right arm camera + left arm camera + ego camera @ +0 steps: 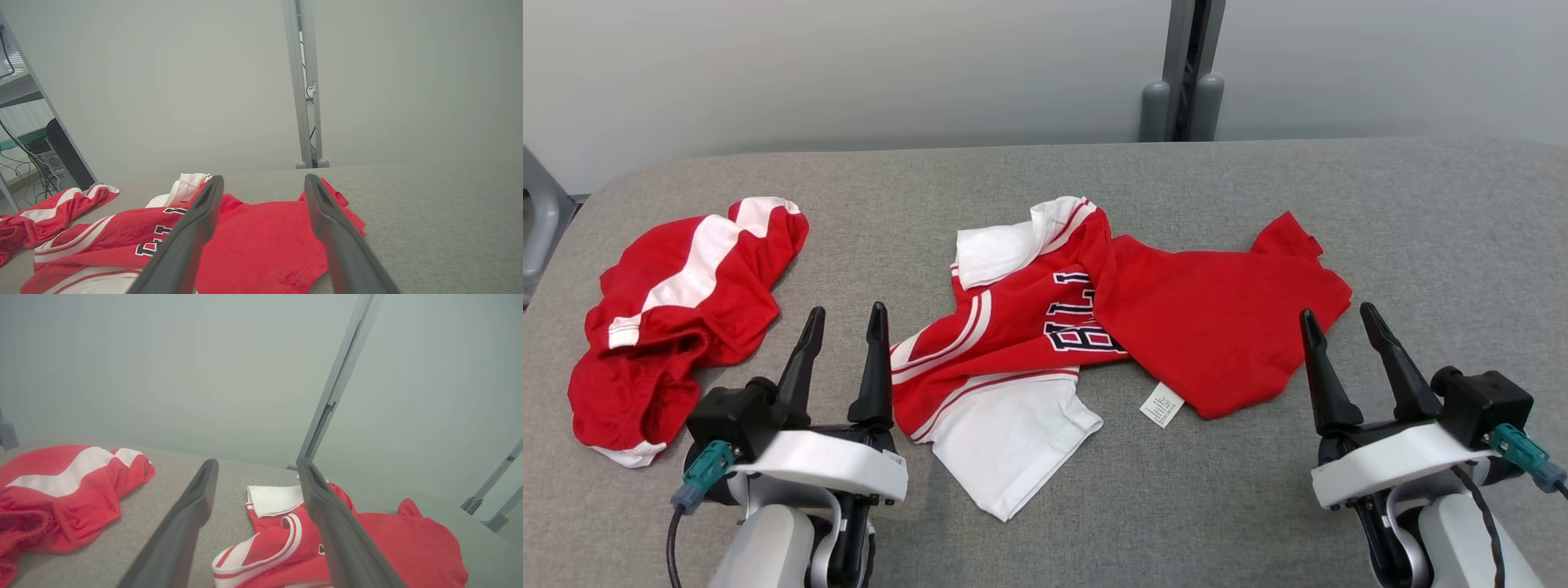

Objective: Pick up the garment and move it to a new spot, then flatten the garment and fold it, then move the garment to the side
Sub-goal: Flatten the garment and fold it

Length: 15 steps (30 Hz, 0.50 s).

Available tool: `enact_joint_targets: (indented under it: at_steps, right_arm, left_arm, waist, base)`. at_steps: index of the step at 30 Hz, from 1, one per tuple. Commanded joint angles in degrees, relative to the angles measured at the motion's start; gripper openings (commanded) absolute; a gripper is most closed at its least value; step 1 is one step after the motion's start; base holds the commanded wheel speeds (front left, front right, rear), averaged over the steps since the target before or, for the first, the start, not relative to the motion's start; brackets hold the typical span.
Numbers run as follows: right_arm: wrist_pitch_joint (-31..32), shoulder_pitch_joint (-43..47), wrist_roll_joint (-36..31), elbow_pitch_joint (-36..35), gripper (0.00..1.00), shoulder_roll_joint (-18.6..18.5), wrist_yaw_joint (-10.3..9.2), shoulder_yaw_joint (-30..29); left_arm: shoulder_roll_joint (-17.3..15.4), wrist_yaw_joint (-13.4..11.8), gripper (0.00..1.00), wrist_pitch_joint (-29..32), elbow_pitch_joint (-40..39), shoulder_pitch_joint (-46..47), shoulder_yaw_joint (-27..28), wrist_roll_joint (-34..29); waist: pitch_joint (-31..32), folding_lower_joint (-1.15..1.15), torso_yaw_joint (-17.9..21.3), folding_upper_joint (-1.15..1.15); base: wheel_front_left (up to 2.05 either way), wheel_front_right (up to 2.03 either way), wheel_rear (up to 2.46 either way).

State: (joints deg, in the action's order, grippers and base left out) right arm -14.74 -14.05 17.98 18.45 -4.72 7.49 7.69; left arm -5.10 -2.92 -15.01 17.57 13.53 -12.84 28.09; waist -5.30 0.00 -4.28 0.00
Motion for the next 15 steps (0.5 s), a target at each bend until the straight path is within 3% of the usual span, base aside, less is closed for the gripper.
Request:
enact_joint_targets:
  at_steps: [1,9,15]
  right_arm:
    - [-0.4,0.7,0.4,-0.2,1.0,-0.6,0.01,0.1]
    - [-0.5,2.0,-0.9,1.0,1.0,-1.9,0.01,2.1]
    - [-0.5,2.2,-1.1,5.6,1.0,-2.1,0.01,5.5]
  left_arm:
    - [0.1,0.7,1.0,-0.2,-1.6,-1.0,0.9,-1.4]
    - [1.9,3.9,1.0,-0.1,-4.9,-5.0,2.2,-4.6]
    - [2.1,4.5,1.0,-0.1,-5.0,-4.1,1.9,-4.4]
  waist:
    - [-0.1,0.0,-0.4,0.0]
    - [-0.4,0.0,-1.8,0.0]
    - [-2.0,0.0,-3.9,0.0]
  base:
    - [0.0,0.0,0.0]
    - [0.0,0.0,0.0]
    - [0.0,0.0,0.0]
